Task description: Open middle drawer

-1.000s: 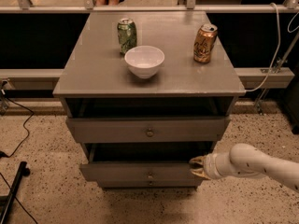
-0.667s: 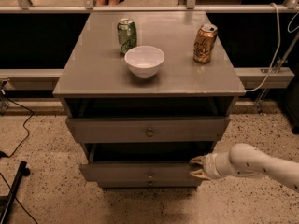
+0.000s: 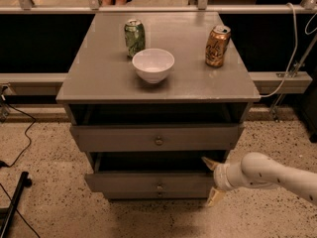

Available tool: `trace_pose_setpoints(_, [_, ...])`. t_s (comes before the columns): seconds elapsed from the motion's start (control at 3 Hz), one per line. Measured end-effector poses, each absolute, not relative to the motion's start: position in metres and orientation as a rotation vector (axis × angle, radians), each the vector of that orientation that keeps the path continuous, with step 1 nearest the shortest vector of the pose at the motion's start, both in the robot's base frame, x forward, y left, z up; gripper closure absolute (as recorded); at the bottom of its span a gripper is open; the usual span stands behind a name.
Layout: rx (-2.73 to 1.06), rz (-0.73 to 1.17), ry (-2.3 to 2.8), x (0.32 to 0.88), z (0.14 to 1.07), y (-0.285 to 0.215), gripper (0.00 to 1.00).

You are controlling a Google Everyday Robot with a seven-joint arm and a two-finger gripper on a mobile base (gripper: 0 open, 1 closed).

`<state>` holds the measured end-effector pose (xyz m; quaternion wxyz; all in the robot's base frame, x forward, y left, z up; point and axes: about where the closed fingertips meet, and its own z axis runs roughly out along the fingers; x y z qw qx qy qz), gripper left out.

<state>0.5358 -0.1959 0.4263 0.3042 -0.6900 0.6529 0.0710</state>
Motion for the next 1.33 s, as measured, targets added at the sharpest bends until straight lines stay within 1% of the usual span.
trace_pose_setpoints(0.33, [-1.830,0.222,1.741,0.542,0.417,-0.193,0.00])
trace_pose_setpoints(0.67, [-1.861,0.318,1.754,0.546,0.398,-0.187,0.16])
trace_pose_setpoints(1.0, [-1.892,0.401,1.768,0.535,0.389,-0.185,0.45])
trace_pose_setpoints(1.33, [-1.892,0.401,1.768,0.535,0.393,-0.185,0.48])
